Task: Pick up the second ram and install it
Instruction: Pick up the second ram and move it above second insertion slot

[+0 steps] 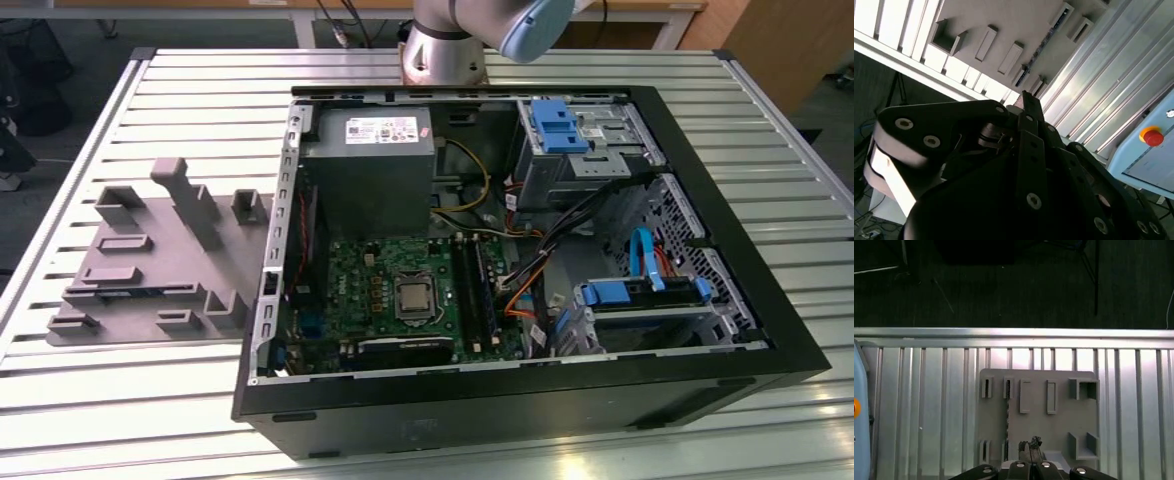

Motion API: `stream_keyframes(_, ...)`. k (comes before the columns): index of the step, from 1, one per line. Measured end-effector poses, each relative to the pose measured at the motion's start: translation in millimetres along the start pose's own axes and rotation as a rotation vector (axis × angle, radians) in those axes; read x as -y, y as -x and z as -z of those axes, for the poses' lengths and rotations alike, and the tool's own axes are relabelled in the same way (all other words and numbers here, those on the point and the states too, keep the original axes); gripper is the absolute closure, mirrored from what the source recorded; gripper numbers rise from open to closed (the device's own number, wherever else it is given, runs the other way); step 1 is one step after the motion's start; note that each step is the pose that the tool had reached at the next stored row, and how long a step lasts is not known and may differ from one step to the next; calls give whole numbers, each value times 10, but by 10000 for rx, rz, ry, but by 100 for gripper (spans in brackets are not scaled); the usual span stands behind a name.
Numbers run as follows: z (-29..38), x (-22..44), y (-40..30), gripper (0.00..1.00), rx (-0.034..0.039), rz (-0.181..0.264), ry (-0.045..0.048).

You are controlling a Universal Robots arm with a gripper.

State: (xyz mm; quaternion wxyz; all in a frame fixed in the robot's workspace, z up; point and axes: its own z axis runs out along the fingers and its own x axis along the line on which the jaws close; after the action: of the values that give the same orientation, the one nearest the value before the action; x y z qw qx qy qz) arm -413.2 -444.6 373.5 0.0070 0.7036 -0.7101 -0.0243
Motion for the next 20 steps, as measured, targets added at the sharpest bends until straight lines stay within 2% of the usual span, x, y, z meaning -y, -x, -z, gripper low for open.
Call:
stream_keyframes(6, -5, -1, -2, 89, -1, 13, -5)
stream_keyframes(7, -9, 0, -2, 89, 1, 14, -8)
stream_keyframes(8, -17, 0, -2, 83, 1, 14, -13)
stream_keyframes(9, -26, 0, -3, 83, 0, 13, -15)
stream_keyframes(10, -40, 1, -4, 83, 1, 4, -19)
stream_keyframes(11, -58, 2, -4, 76, 1, -19, -25)
stream_keyframes(19, -203, 8, -27, 75, 16, -373, -40)
stream_keyframes(20, -221, 9, -29, 69, 18, -402, -42)
